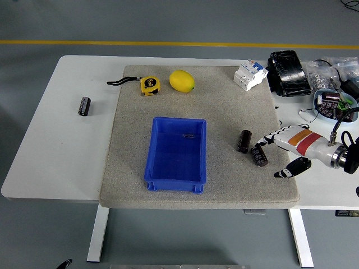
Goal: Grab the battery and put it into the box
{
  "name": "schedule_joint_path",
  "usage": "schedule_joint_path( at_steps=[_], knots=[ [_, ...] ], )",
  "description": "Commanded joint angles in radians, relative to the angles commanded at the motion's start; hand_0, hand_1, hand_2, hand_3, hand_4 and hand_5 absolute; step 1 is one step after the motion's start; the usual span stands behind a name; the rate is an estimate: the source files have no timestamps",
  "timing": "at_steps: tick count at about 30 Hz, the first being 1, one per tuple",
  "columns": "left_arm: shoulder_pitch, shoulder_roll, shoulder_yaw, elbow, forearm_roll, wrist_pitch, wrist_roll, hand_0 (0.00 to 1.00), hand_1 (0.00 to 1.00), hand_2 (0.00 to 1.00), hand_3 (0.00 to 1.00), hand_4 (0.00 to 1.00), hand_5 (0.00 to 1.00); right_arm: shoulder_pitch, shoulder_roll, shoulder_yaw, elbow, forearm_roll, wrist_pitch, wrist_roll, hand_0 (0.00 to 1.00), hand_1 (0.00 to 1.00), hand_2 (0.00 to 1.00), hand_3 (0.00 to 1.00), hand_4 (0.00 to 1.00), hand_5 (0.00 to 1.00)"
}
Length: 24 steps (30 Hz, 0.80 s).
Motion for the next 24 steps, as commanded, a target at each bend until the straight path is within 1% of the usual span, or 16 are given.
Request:
schedule_joint_path(
  at_steps=[6, 14, 16, 19, 24],
  knots=[
    [0.0, 0.001, -0.001, 0.0, 0.005, 0.0, 0.001, 0.752, 0.766, 0.911, 0.878, 0.825, 0.89, 0.019, 0.017, -0.007, -0.022, -0.001, 0.002, -0.004, 0.667, 0.647, 0.682, 0.77, 0.998, 0.173],
    [-0.002, 0.003, -0.002, 0.0, 0.007, 0.001, 0.0, 0.751, 0.763, 0.91, 0.876, 0.825, 0.888, 0.024, 0.018, -0.003, -0.007, -0.006, 0.01, -0.011, 0.666, 0.649, 0.683, 0.78, 0.998, 0.169],
    [-0.003, 0.004, -0.004, 0.0, 0.008, 0.002, 0.0, 0.75, 0.759, 0.906, 0.874, 0.823, 0.886, 0.027, 0.017, -0.005, -0.001, -0.006, 0.009, -0.011, 0.669, 0.651, 0.688, 0.783, 0.998, 0.156],
    [-0.003, 0.004, -0.007, 0.0, 0.012, 0.002, 0.0, 0.75, 0.759, 0.906, 0.874, 0.823, 0.886, 0.038, 0.02, -0.023, -0.004, -0.004, 0.0, -0.009, 0.669, 0.651, 0.688, 0.783, 0.998, 0.156],
    [-0.004, 0.003, -0.009, -0.001, 0.019, 0.002, 0.002, 0.75, 0.759, 0.903, 0.873, 0.823, 0.885, 0.068, 0.037, -0.057, -0.035, -0.006, -0.027, 0.0, 0.658, 0.646, 0.688, 0.786, 0.998, 0.143]
  ],
)
